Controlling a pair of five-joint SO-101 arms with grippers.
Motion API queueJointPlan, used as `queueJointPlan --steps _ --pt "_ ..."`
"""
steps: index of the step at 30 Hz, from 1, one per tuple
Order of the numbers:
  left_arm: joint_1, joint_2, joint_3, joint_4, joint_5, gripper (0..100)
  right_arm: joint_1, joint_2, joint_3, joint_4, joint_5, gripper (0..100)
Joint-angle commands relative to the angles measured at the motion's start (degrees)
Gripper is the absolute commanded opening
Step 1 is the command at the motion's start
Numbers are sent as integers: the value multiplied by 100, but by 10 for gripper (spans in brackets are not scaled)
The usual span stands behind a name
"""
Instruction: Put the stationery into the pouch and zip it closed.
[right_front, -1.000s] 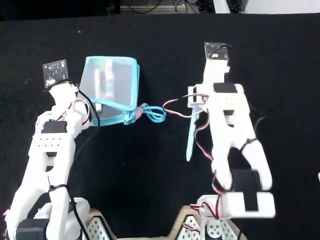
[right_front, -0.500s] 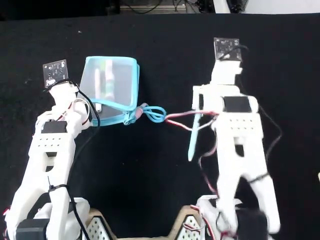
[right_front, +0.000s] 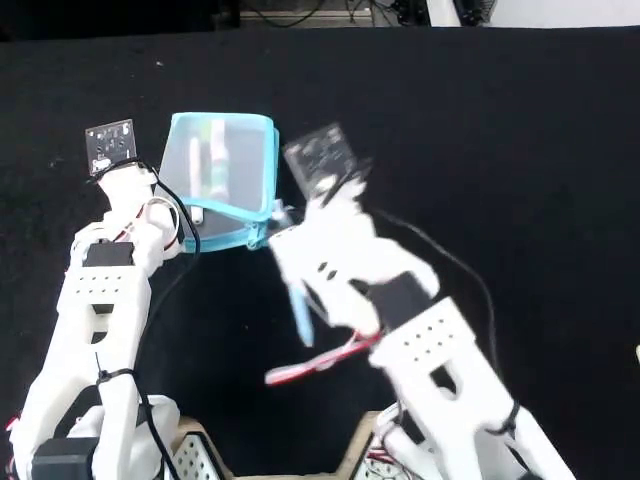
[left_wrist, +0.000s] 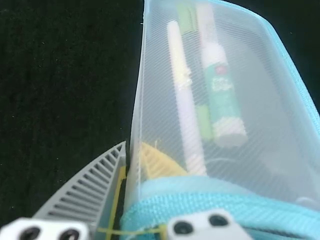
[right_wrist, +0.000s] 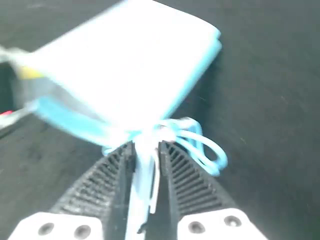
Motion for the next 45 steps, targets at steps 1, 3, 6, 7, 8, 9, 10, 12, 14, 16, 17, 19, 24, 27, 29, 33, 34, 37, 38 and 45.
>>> queueJointPlan --steps 1,3,6,7,8,9,10,12,14,16,17,19,24,27,29,33,34,37,38,45 --pt "-101 70 268 18 70 30 -475 -769 444 -738 18 11" --pt "-101 70 268 18 70 30 -475 -1147 681 -905 18 11" --pt "-101 70 268 18 70 30 -475 -1851 1051 -1073 18 11" --pt "-101 70 268 18 70 30 -475 -2097 1200 -1187 18 11" --pt "-101 70 268 18 70 30 -475 -2308 1385 -1354 18 11" --pt "-101 70 268 18 70 30 -475 -2501 1587 -1574 18 11" --pt "-101 70 268 18 70 30 -475 -2686 1807 -1829 18 11" --pt "-101 70 268 18 70 30 -484 -2967 2220 -2286 9 11" --pt "-101 70 259 18 70 30 -492 -3099 2440 -2435 9 11" --pt "-101 70 259 18 70 30 -492 -3064 2413 -2365 9 11" --pt "-101 79 259 18 70 30 -492 -3020 2360 -2303 9 11" --pt "-101 79 259 18 70 30 -466 -2879 2220 -2136 9 11" --pt "-101 70 277 18 62 30 413 -2237 1393 -1292 18 11" --pt "-101 70 286 18 62 30 1336 -1578 787 -862 18 11" --pt "-101 70 286 18 62 30 1916 -1015 462 -730 18 11" --pt "-101 70 295 18 62 30 2831 259 31 -686 26 11" --pt "-101 70 295 18 62 30 2998 602 -66 -686 53 11" --pt "-101 70 295 18 62 30 3288 1552 -435 -668 62 11" --pt "-101 70 295 18 62 30 3349 1833 -576 -668 62 11" --pt "-101 79 295 18 62 30 3182 3521 -1701 18 70 12"
